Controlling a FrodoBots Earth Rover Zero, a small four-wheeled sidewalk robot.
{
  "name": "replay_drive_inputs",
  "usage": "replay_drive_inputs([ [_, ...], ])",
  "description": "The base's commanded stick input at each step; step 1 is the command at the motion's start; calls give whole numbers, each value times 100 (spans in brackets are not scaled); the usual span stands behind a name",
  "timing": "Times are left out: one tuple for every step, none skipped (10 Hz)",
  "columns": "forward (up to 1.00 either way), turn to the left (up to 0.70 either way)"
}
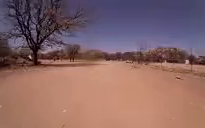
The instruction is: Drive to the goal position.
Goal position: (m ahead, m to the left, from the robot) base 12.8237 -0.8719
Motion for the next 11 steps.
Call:
replay_drive_inputs([
  [100, 0],
  [100, 0],
  [100, 0],
  [100, 0],
  [100, 0],
  [100, 0],
  [100, 0],
  [100, 0],
  [100, 0],
  [100, 0],
  [100, 0],
])
